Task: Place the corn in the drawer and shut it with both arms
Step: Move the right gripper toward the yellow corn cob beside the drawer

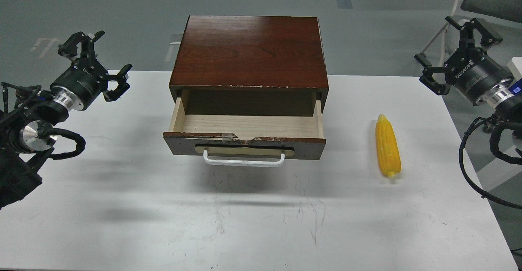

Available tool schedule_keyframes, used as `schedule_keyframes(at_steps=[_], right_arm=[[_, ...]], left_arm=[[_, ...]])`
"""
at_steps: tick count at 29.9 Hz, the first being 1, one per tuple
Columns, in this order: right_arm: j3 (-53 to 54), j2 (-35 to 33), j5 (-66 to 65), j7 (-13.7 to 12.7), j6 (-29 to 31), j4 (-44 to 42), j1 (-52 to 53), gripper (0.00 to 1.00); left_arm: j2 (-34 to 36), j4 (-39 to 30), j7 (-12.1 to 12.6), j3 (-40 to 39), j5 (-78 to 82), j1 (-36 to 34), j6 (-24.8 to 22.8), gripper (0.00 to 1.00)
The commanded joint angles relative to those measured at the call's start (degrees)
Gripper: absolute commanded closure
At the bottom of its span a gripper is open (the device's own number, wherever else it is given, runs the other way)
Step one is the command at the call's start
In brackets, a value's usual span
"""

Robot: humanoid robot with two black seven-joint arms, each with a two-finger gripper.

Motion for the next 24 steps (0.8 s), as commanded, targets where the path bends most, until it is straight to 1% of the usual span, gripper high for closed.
schedule_keyframes(at_steps=[1,3,6,7,10,18,22,24], right_arm=[[0.13,-0.18,0.04,-0.35,0.01,0.78,-0.17,0.00],[0.13,-0.18,0.04,-0.87,0.01,1.92,-0.34,0.00],[0.13,-0.18,0.03,-3.94,0.01,2.98,-0.61,0.00],[0.13,-0.18,0.04,-4.21,-0.22,3.16,-0.70,0.00],[0.04,-0.18,-0.05,-4.65,-1.36,4.64,-0.87,0.00],[-1.45,0.25,-1.37,-5.80,-0.83,10.71,-1.93,0.00],[-1.98,1.04,-1.37,-5.80,-1.01,10.80,-1.58,0.00],[-2.07,2.62,-1.46,-5.88,-1.36,10.46,-0.96,0.00]], left_arm=[[-0.04,-0.14,-0.07,-0.08,-0.17,1.07,0.00,0.02],[0.05,-0.58,0.02,-0.08,-0.17,1.60,0.00,0.02],[0.31,-0.58,-0.07,-0.17,-0.26,1.69,0.00,0.02],[0.32,-0.58,-0.07,-0.17,-0.26,1.69,0.00,0.02],[0.40,-0.67,-0.07,-0.34,-0.34,1.69,0.00,0.02],[0.49,-0.76,-0.24,-0.26,-0.26,1.78,0.00,0.02],[0.49,-0.76,-0.24,-0.26,-0.26,1.78,0.00,0.02],[0.40,-0.76,-0.24,-0.08,-0.26,1.78,0.00,0.02]])
